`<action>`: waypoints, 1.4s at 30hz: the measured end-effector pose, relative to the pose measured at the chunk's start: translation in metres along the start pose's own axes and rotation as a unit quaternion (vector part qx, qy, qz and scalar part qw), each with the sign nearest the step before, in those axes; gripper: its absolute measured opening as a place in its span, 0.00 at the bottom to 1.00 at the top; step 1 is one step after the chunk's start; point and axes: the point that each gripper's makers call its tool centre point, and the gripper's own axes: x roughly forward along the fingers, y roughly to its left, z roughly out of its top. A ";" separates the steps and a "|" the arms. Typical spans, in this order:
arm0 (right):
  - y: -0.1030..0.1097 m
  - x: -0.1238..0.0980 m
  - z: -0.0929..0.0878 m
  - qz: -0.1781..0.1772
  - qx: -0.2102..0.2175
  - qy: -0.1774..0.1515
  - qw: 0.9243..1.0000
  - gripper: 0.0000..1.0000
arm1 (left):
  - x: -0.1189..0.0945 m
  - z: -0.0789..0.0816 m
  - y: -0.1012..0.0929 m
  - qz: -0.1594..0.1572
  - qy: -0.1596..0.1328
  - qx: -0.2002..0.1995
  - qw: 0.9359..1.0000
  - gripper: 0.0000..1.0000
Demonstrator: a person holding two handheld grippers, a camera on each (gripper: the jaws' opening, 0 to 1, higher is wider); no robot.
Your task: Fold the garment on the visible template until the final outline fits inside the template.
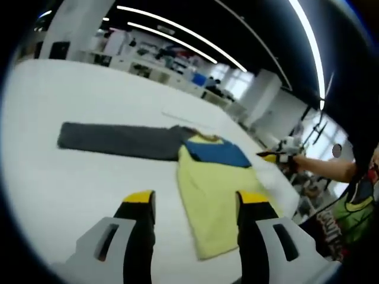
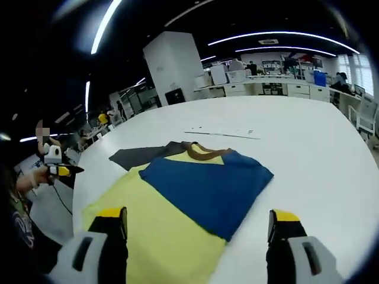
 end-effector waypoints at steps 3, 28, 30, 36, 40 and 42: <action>0.012 -0.008 -0.001 0.004 -0.001 -0.007 1.000 1.00 | 0.000 0.002 0.002 -0.001 0.000 0.006 1.000 0.52; 0.084 -0.049 -0.053 0.025 -0.027 0.024 0.999 1.00 | 0.005 -0.008 0.025 -0.013 0.026 0.038 0.999 0.72; 0.086 -0.052 -0.059 0.027 -0.023 0.030 0.999 1.00 | 0.004 -0.007 0.025 -0.011 0.023 0.037 0.999 0.72; 0.086 -0.052 -0.065 0.026 -0.016 0.032 0.999 1.00 | 0.002 -0.009 0.025 -0.007 0.026 0.039 0.999 0.72; 0.086 -0.052 -0.062 0.025 -0.012 0.025 0.999 1.00 | 0.001 -0.009 0.027 -0.002 0.027 0.037 0.999 0.71; 0.085 -0.051 -0.062 0.024 -0.013 0.025 0.999 1.00 | 0.002 -0.008 0.028 0.000 0.028 0.038 0.999 0.71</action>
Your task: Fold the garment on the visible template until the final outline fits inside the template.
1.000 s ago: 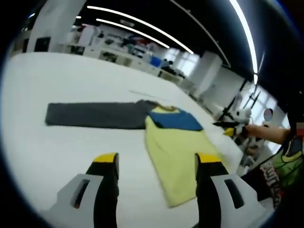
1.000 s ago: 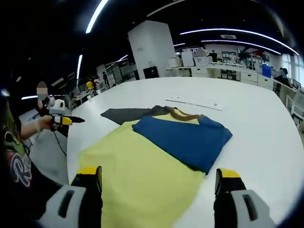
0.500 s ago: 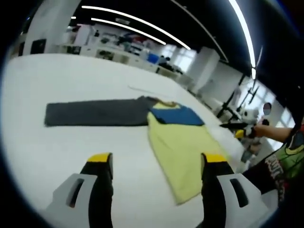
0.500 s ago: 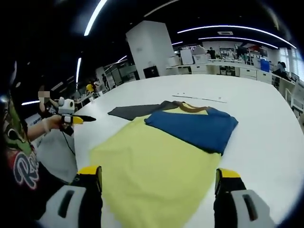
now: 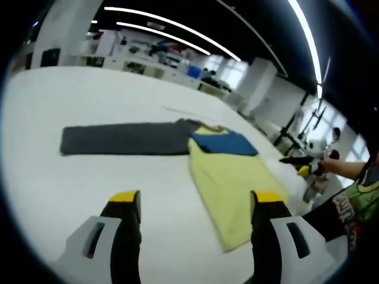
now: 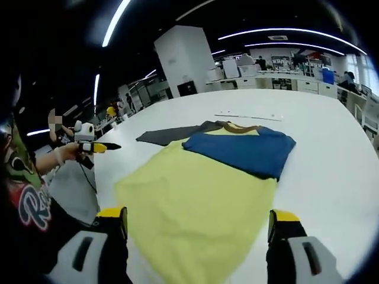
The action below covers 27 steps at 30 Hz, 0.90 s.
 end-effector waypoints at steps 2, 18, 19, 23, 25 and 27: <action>0.000 0.001 0.000 0.001 0.002 0.000 1.000 1.00 | 0.001 0.002 0.009 0.010 -0.002 0.004 1.000 0.70; -0.005 0.000 -0.009 -0.001 0.022 0.017 1.000 1.00 | -0.004 0.052 0.175 0.212 -0.040 -0.013 0.976 0.59; -0.005 0.000 -0.010 -0.002 0.022 0.018 1.000 1.00 | -0.003 0.049 0.180 0.218 -0.033 -0.019 0.975 0.58; -0.007 0.001 -0.012 -0.003 0.027 0.027 0.999 1.00 | 0.008 0.044 0.198 0.225 -0.026 -0.033 0.973 0.54; -0.009 0.001 -0.013 -0.006 0.027 0.032 0.999 1.00 | 0.012 0.042 0.208 0.232 -0.027 -0.049 0.971 0.52; -0.010 0.001 -0.013 -0.007 0.030 0.034 0.999 0.99 | 0.015 0.040 0.215 0.237 -0.026 -0.051 0.970 0.52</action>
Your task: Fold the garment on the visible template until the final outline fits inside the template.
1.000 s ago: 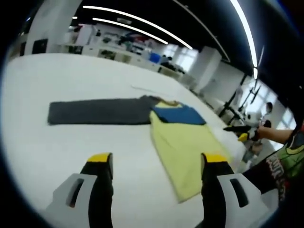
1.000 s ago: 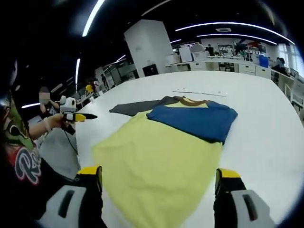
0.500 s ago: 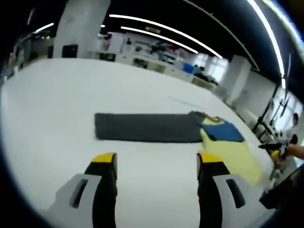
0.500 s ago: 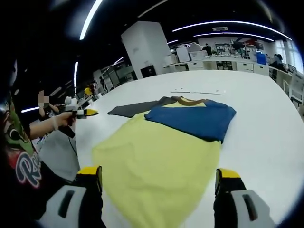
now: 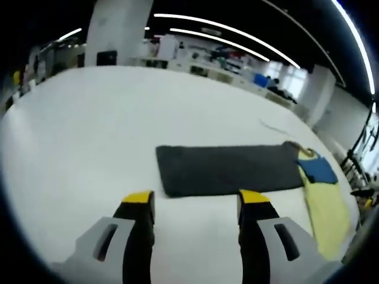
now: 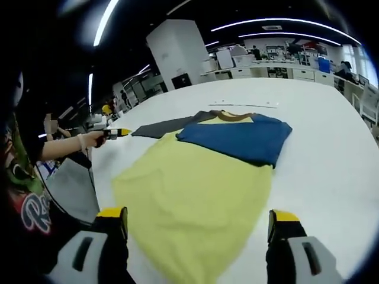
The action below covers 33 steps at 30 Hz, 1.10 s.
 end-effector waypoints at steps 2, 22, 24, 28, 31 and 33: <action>0.000 0.000 0.000 -0.001 0.002 0.000 1.000 0.99 | 0.005 -0.003 0.003 0.001 0.006 -0.007 1.000 0.50; -0.001 0.004 -0.009 -0.002 0.010 0.019 1.000 0.97 | 0.009 0.001 0.020 0.026 -0.021 -0.082 0.996 0.01; -0.001 0.004 -0.009 -0.001 0.011 0.020 1.000 0.97 | 0.009 0.001 0.017 0.010 -0.026 -0.082 0.996 0.00; -0.002 0.004 -0.008 0.001 0.011 0.018 1.000 0.96 | 0.004 0.010 0.015 0.004 -0.052 -0.086 0.995 0.00; -0.003 0.005 -0.007 0.003 0.009 0.017 1.000 0.96 | -0.002 0.019 0.002 -0.010 -0.059 -0.081 0.995 0.00; -0.004 0.006 -0.006 0.004 0.006 0.016 1.000 0.96 | -0.005 0.026 -0.006 -0.020 -0.068 -0.076 0.995 0.00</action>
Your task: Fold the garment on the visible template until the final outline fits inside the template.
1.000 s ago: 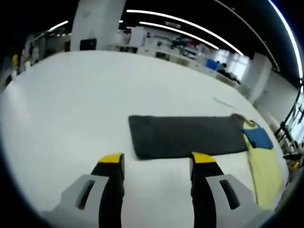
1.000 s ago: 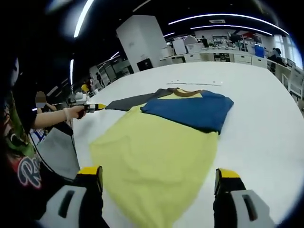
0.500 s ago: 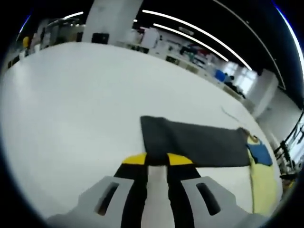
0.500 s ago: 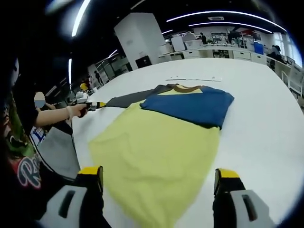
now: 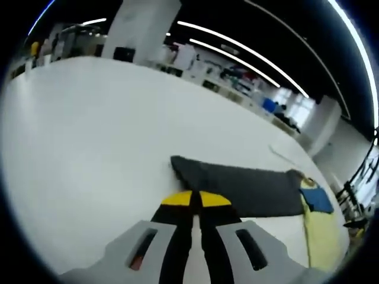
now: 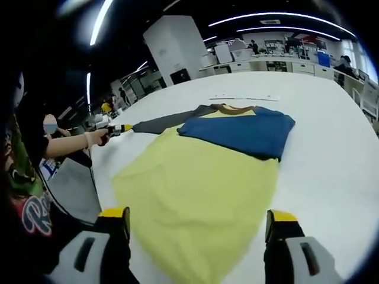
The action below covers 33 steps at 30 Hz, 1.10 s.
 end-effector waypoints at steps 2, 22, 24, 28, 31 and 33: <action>0.000 0.000 0.002 0.001 -0.002 -0.004 1.000 0.96 | -0.001 0.005 -0.012 -0.010 -0.003 0.010 1.000 0.00; -0.017 -0.018 -0.001 -0.009 0.032 -0.072 0.997 0.94 | 0.018 0.038 -0.169 -0.150 -0.022 0.082 0.985 0.00; -0.019 -0.019 -0.005 -0.011 0.041 -0.079 0.996 0.94 | 0.021 0.031 -0.185 -0.158 -0.008 0.114 0.981 0.00; -0.018 -0.020 -0.017 -0.011 0.038 -0.069 0.997 0.91 | 0.026 0.025 -0.219 -0.179 -0.007 0.110 0.978 0.00; -0.015 -0.021 -0.021 -0.004 0.028 -0.068 0.997 0.92 | 0.032 0.017 -0.248 -0.202 0.001 0.107 0.973 0.00; -0.015 -0.023 -0.020 -0.001 0.031 -0.078 0.996 0.93 | 0.035 0.013 -0.262 -0.210 0.003 0.108 0.972 0.00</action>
